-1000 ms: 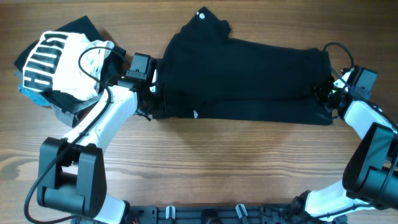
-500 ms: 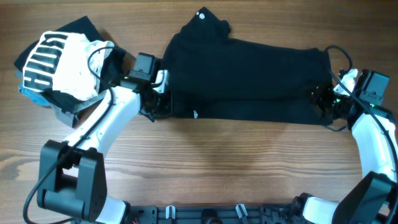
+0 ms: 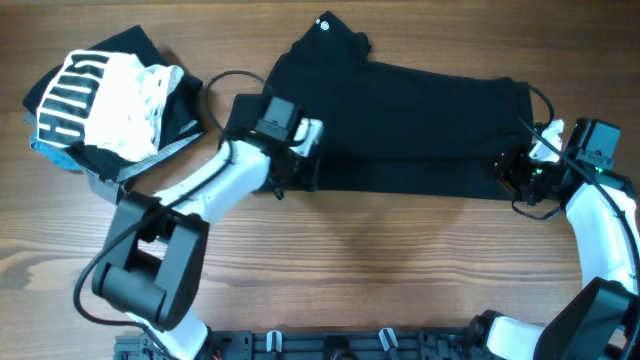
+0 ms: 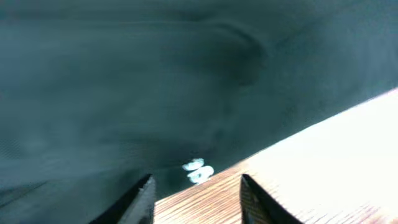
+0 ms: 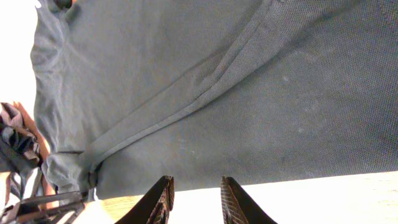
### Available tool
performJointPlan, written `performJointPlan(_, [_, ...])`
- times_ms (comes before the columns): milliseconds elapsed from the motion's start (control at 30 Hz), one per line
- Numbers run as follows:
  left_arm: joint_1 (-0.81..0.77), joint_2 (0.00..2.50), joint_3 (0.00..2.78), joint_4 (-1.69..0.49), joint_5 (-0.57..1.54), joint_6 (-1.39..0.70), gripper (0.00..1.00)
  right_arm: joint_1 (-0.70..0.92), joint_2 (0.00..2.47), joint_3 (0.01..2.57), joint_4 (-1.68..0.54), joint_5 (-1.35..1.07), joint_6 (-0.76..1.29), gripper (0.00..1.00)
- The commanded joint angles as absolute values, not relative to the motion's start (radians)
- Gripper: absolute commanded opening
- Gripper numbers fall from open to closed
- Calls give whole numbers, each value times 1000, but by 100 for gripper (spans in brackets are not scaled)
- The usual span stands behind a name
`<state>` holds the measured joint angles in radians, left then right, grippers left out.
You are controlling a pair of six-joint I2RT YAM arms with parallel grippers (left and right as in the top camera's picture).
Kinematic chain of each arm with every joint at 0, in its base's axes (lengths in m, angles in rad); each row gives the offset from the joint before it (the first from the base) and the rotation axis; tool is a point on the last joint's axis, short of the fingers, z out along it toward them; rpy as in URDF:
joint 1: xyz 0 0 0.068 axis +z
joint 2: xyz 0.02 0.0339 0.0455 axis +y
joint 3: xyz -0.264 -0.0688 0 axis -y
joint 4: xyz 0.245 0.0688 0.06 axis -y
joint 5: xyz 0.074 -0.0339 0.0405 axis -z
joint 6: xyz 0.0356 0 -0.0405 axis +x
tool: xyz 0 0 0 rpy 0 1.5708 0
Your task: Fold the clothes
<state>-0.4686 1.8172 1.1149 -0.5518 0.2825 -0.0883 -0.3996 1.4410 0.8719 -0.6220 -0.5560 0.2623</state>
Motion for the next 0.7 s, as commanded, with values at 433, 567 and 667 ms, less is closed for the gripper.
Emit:
performJointPlan(433, [-559, 1896, 1130, -449, 44, -27, 32, -397, 1434, 872, -637, -539, 246, 31])
performJointPlan(567, [-559, 1900, 1133, -451, 55, -31, 8, -397, 1434, 872, -637, -539, 253, 31])
performJointPlan(667, [-559, 1896, 1154, -480, 54, -34, 4, -397, 1434, 872, -638, -516, 265, 31])
